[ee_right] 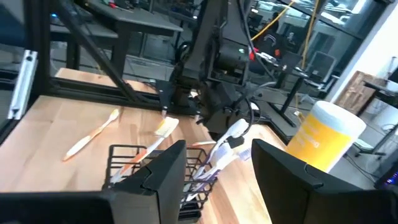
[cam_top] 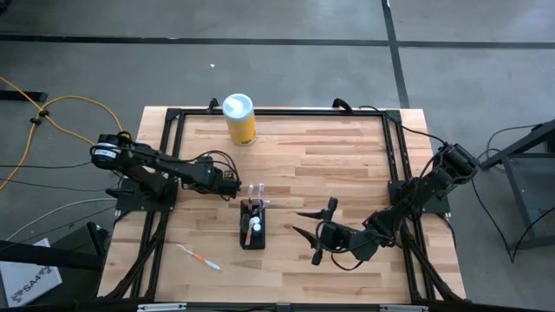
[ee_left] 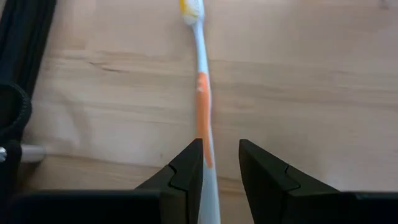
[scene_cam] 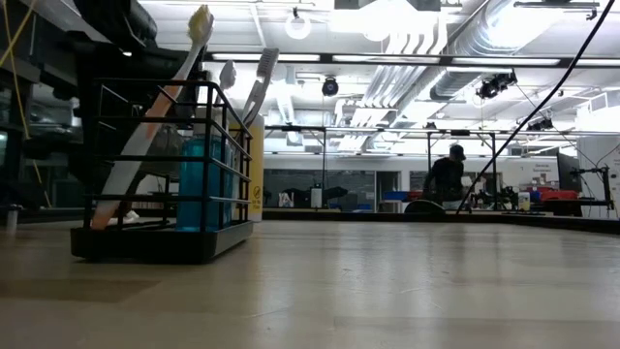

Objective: Pick & Place toothbrushing station
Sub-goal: Put the top orange toothbrush into the bottom section of the black wire organizer

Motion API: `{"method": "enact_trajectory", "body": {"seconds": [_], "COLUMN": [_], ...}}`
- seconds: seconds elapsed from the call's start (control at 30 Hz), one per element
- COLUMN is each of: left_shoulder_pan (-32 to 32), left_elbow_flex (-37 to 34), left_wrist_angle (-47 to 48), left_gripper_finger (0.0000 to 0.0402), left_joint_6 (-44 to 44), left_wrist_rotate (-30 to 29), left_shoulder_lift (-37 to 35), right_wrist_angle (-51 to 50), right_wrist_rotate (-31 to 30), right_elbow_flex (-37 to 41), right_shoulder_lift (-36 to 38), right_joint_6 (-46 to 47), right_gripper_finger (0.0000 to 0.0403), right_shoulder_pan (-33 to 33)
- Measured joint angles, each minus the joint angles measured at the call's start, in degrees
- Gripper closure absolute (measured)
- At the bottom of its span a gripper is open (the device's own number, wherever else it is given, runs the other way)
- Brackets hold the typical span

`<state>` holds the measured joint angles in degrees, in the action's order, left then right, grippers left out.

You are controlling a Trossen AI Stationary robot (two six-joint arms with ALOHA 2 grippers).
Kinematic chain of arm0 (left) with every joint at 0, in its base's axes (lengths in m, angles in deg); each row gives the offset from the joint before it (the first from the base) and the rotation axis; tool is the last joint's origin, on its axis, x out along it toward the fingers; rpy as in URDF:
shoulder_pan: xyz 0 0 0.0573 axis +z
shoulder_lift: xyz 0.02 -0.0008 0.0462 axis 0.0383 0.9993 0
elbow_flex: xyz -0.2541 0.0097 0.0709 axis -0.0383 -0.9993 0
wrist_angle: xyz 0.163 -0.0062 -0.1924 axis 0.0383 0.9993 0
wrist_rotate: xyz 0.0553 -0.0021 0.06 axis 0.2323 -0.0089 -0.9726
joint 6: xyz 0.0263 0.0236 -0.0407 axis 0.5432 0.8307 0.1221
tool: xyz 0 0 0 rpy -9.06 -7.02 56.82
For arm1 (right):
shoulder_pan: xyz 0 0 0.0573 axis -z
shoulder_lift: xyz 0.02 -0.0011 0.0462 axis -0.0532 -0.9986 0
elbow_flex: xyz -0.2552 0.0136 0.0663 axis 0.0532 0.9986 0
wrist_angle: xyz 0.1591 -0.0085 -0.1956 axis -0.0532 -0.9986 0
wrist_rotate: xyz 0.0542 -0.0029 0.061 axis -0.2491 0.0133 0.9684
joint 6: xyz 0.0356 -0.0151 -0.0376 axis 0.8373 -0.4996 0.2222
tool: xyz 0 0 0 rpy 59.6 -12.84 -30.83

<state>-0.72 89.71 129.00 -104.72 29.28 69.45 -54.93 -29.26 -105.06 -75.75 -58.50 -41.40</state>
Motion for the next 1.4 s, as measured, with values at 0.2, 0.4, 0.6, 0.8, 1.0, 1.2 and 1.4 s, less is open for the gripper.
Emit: {"method": "enact_trajectory", "body": {"seconds": [0.2, 0.4, 0.6, 0.8, 1.0, 1.2, 1.4], "left_shoulder_pan": [2.41, 4.91, 5.94, 5.92, 5.92, 5.92, 5.85], "left_elbow_flex": [0.00, 0.00, 0.00, 0.01, 0.01, 0.00, 0.22], "left_wrist_angle": [0.44, -0.48, -1.45, -1.32, -1.28, -1.29, -1.14], "left_gripper_finger": [0.0304, 0.0304, 0.0304, 0.0304, 0.0304, 0.0305, 0.0305], "left_joint_6": [0.31, 3.66, 6.28, 6.30, 6.47, 6.45, 6.27], "left_wrist_rotate": [-0.50, -0.39, -0.03, 0.20, 0.22, 1.73, 1.93], "left_shoulder_lift": [-0.02, -0.02, -0.02, -0.02, 0.39, 3.99, 6.45], "right_wrist_angle": [-0.34, -1.03, -1.13, -1.24, -1.25, -1.31, -1.33], "right_wrist_rotate": [1.18, 1.12, 1.00, 0.93, 0.93, 0.93, 0.95], "right_elbow_flex": [0.00, 0.00, 0.00, 0.00, 0.00, 0.00, 0.00], "right_shoulder_lift": [0.00, 0.00, 0.00, 0.00, 0.00, 0.00, 0.00], "right_joint_6": [-0.21, -0.21, -0.21, -0.21, -0.21, -0.21, -0.22], "right_gripper_finger": [0.0229, 0.0229, 0.0229, 0.0229, 0.0229, 0.0229, 0.0229], "right_shoulder_pan": [0.15, 0.15, 0.15, 0.15, 0.11, 0.11, 0.11]}}
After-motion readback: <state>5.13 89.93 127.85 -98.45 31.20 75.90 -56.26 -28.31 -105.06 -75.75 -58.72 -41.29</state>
